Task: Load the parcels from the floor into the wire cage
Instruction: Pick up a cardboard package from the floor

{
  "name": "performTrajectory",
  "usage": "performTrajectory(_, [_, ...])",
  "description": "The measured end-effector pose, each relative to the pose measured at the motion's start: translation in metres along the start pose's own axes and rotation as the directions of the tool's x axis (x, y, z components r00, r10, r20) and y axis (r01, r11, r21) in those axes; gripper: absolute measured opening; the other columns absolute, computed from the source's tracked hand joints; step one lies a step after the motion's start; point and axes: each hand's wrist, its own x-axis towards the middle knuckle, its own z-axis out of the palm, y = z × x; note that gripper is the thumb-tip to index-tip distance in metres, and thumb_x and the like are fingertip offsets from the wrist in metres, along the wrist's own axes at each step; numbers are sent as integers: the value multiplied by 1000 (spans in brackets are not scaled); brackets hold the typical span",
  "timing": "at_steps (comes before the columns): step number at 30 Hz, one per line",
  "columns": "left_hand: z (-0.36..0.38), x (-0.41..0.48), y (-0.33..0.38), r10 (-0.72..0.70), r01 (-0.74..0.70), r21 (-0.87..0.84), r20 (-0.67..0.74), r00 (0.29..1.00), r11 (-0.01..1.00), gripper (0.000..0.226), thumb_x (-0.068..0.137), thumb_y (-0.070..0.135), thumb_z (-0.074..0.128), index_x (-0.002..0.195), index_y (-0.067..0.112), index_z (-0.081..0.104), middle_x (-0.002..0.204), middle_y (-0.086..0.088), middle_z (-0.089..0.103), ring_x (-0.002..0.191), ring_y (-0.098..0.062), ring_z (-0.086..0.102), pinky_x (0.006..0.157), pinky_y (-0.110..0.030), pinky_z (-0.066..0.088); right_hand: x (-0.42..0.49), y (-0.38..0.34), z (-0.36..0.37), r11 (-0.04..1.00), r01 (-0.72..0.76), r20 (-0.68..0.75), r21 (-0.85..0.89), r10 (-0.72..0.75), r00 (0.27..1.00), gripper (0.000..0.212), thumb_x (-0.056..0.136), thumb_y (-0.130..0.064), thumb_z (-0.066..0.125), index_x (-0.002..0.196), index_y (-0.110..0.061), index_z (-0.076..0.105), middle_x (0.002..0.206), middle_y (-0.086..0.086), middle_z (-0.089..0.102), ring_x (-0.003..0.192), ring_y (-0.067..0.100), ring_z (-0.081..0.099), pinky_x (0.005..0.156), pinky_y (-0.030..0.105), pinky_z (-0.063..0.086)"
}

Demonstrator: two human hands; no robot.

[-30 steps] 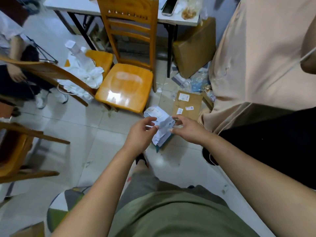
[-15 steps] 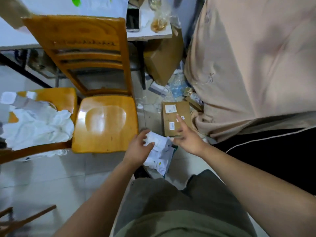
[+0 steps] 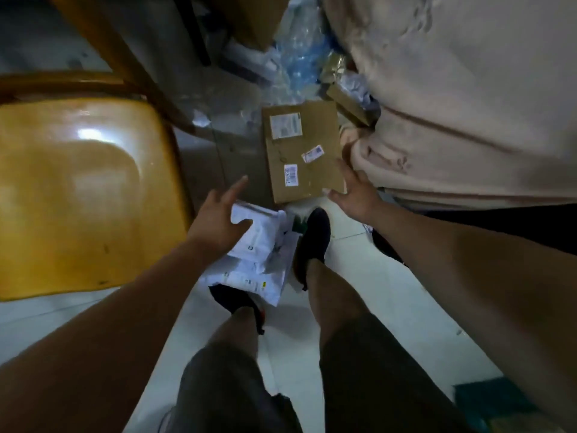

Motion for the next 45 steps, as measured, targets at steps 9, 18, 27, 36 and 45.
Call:
performTrajectory(9, [96,228,-12,-44,48,-84,49,998,995,105,84,26,84,160,49,16,163,-21,19,148,-42,32,120,-41,31,201,116,54,987,-12,28,-161,17,999,106,75,-79,63,158,-50,5,169,11,9,156,34,12,124,46,24])
performTrajectory(18, [170,337,-37,-39,63,-179,130,991,982,138,68,30,95,156,59,-7,169,-15,-11,157,-38,10,123,-53,28,282,151,82,984,131,15,-120,-130,991,139,52,-73,88,153,-61,-7,169,19,0,157,34,-9,126,46,13])
performTrajectory(27, [161,333,-44,-48,91,-321,139,989,943,145,60,16,98,149,70,-3,162,-12,18,149,-36,28,118,-55,37,275,141,84,977,197,-7,79,-197,980,145,50,-61,96,156,-59,-3,170,2,16,157,21,10,126,37,19])
performTrajectory(36, [49,243,-18,75,-61,-398,21,997,915,143,48,41,98,143,78,-2,166,5,21,150,-19,32,119,-52,37,199,42,13,922,316,-38,222,-315,948,142,55,-51,98,159,-53,1,170,-12,12,151,0,10,121,20,16])
performTrajectory(45, [-65,90,40,68,-108,-447,-105,992,888,143,62,49,96,145,71,-18,145,29,46,128,-6,58,109,-44,49,50,-47,-70,910,297,-91,290,-283,955,141,53,-46,100,155,-62,3,163,-25,13,152,2,12,124,33,19])
